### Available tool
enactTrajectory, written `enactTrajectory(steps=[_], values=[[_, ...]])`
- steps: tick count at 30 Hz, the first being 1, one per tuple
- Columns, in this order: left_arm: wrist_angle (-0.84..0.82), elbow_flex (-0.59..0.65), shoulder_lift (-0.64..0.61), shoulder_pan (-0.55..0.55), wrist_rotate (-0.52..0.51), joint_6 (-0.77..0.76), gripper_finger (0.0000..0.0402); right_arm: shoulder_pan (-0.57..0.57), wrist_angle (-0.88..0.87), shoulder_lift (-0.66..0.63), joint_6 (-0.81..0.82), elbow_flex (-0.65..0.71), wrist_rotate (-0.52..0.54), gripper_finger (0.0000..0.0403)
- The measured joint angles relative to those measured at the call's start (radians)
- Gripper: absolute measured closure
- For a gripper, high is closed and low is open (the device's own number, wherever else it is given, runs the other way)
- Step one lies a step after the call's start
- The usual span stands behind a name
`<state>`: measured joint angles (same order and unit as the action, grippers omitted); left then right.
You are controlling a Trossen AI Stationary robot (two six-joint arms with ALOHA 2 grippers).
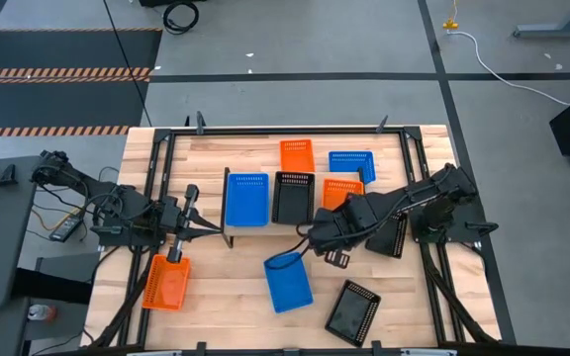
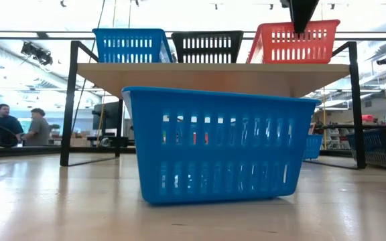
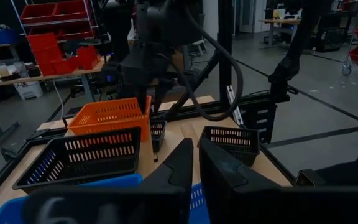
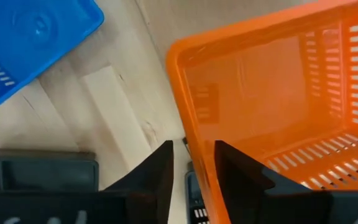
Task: Stack baskets on shelf by color
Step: Put the bottom right orange basket on the shelf
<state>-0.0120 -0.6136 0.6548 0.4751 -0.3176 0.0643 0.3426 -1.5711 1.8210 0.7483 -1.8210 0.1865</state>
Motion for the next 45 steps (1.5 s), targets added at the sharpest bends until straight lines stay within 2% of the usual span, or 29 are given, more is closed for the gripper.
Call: enactTrajectory(steps=[16,29,42,45], values=[[0.000,0.000,0.000,0.000,0.000,0.000,0.0367,0.035,0.000,0.000,0.113,0.000,-0.076,0.0272],[0.000,0.000,0.000,0.000,0.000,0.000,0.0376,-0.005,0.000,0.000,-0.009,0.000,-0.001,0.0274],[0.000,0.000,0.000,0.000,0.000,0.000,0.0367,-0.066,0.000,0.000,-0.075,0.000,0.004,0.0274],[0.000,0.000,0.000,0.000,0.000,0.000,0.0370,-0.066,0.000,0.000,-0.093,0.000,0.034,0.0274]])
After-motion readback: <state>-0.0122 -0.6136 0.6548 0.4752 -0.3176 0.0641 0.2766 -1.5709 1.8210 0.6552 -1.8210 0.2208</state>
